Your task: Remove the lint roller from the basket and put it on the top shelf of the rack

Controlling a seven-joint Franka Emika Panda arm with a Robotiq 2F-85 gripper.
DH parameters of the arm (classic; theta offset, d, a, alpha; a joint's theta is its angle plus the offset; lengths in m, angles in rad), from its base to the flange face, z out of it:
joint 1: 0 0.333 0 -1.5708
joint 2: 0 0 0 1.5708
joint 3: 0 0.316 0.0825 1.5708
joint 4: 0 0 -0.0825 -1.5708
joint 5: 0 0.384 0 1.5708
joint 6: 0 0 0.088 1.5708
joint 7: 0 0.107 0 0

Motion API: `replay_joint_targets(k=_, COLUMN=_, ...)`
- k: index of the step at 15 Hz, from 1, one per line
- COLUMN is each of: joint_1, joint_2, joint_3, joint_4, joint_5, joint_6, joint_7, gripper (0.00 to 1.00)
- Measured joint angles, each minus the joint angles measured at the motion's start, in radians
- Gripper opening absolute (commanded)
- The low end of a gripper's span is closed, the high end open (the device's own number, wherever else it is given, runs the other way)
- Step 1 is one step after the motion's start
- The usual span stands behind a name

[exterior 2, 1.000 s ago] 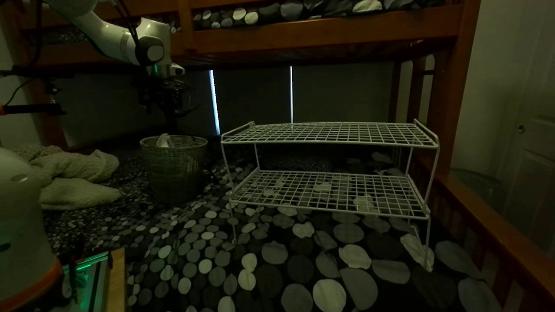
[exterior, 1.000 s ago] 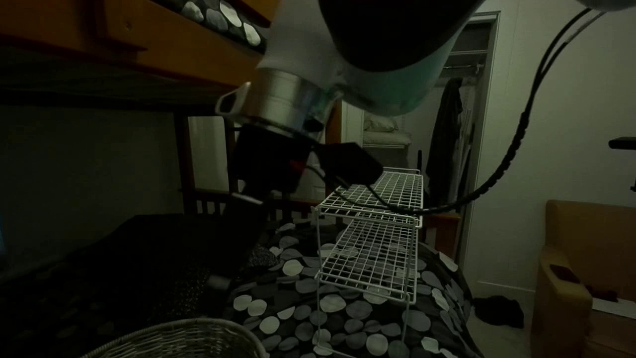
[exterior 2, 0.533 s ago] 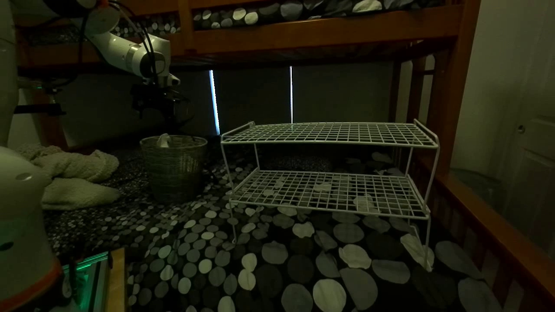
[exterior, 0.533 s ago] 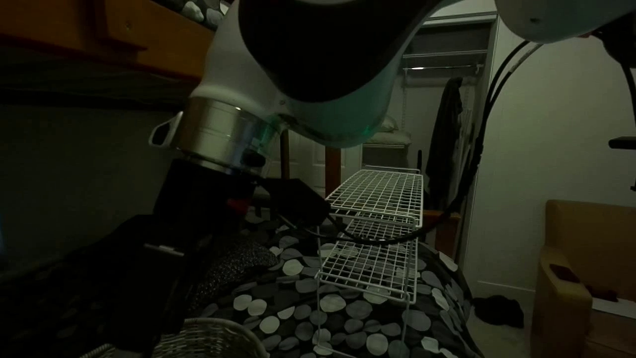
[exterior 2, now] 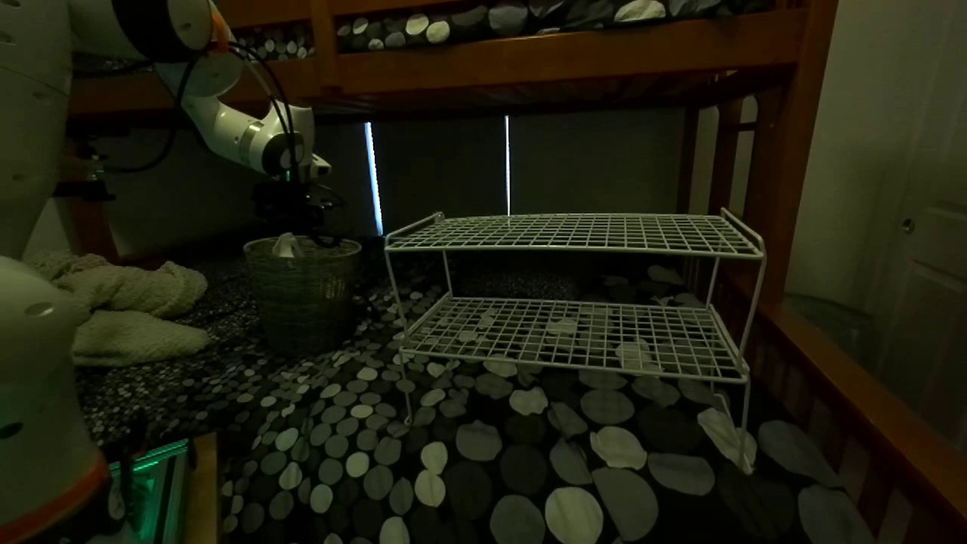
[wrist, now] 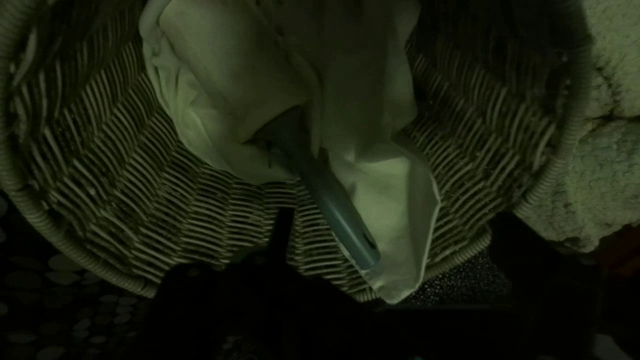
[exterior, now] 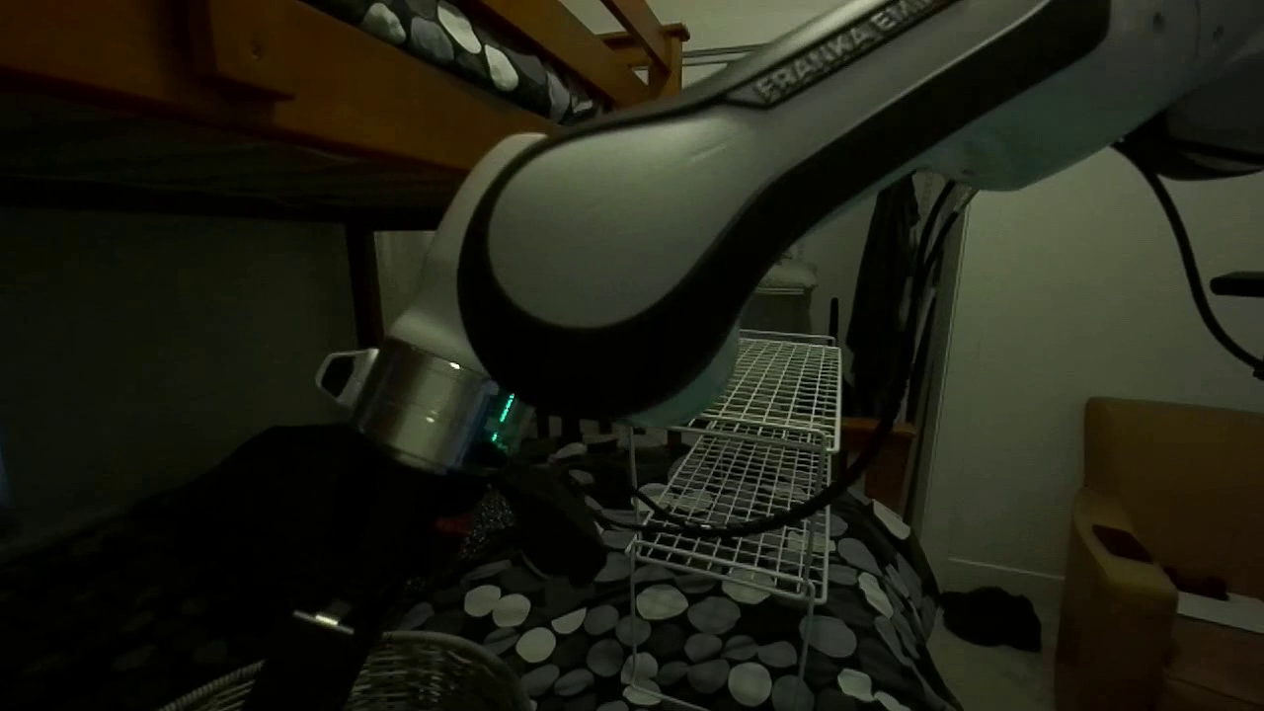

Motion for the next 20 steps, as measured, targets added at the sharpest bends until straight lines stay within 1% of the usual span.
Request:
replay_joint_targets(k=4, joint_1=-0.001, joint_2=0.079, joint_3=0.004, joint_4=0.008, joint_5=-0.064, joint_6=0.056, joint_7=-0.022, gripper=1.0)
replay_joint_targets(k=9, joint_1=0.001, joint_2=0.176, joint_3=0.028, joint_4=0.074, joint_5=-0.148, joint_6=0.089, joint_7=-0.06, gripper=1.0)
replay_joint_targets(k=12, joint_1=0.008, joint_2=0.229, joint_3=0.035, joint_4=0.129, joint_5=-0.202, joint_6=0.094, joint_7=-0.071, gripper=0.93)
replay_joint_targets(k=13, joint_1=0.01, joint_2=0.247, joint_3=0.035, joint_4=0.149, joint_5=-0.217, joint_6=0.094, joint_7=-0.074, gripper=0.88)
replay_joint_targets(k=15, joint_1=0.013, joint_2=0.283, joint_3=0.035, joint_4=0.188, joint_5=-0.239, joint_6=0.094, joint_7=-0.085, gripper=0.87)
replay_joint_targets(k=16, joint_1=0.014, joint_2=0.302, joint_3=0.035, joint_4=0.208, joint_5=-0.25, joint_6=0.094, joint_7=-0.09, gripper=0.82)
replay_joint_targets(k=17, joint_1=0.016, joint_2=0.322, joint_3=0.035, joint_4=0.228, joint_5=-0.257, joint_6=0.094, joint_7=-0.099, gripper=0.8)
replay_joint_targets(k=18, joint_1=0.019, joint_2=0.343, joint_3=0.036, joint_4=0.248, joint_5=-0.263, joint_6=0.094, joint_7=-0.109, gripper=0.65)
replay_joint_targets(k=20, joint_1=0.026, joint_2=0.384, joint_3=0.044, joint_4=0.29, joint_5=-0.273, joint_6=0.089, joint_7=-0.129, gripper=0.61)
